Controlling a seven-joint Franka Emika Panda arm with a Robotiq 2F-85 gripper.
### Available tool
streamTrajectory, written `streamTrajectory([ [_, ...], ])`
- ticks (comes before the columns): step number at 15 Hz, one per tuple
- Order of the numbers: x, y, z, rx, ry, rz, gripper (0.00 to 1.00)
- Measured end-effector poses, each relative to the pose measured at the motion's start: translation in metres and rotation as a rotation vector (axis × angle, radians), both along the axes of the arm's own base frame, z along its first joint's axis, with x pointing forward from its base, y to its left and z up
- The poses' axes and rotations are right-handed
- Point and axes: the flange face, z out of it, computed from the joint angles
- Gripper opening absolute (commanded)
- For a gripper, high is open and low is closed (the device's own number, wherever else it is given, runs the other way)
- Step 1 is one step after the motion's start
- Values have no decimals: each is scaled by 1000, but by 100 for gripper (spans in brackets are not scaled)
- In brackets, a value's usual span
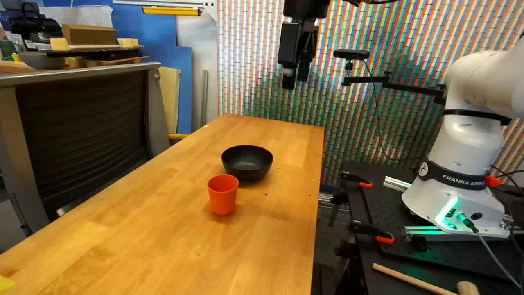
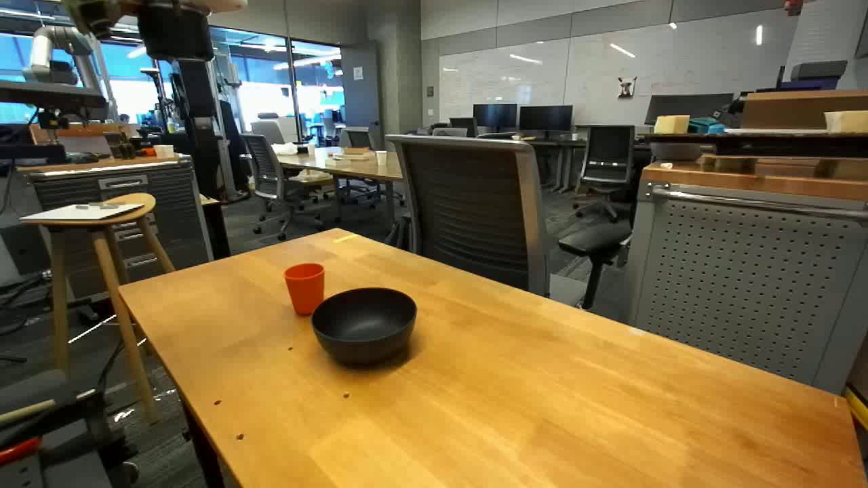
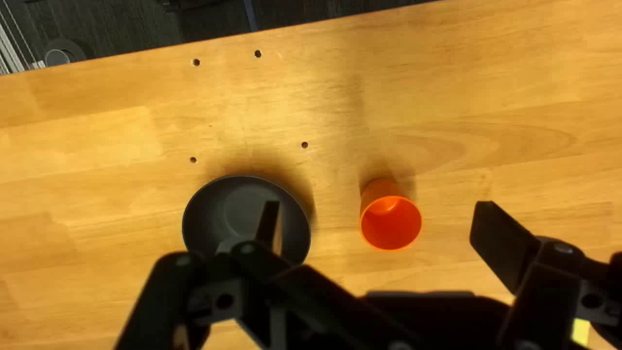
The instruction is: Put the cup in the bowl
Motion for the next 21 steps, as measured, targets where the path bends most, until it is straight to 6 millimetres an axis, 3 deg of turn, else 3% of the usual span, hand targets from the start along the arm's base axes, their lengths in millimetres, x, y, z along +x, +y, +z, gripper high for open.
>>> streamTrajectory([
  [4, 1, 0, 2, -1, -6, 1, 100],
  [7, 13, 2, -20, 7, -30, -26, 100],
  [17, 112, 12, -190, -90, -29, -125, 100],
  [18, 122, 13, -202, -100, -22, -125, 75],
  [19, 132, 15, -212, -107, -16, -125, 74],
  [21, 149, 19, -231, -115, -4, -125, 58],
])
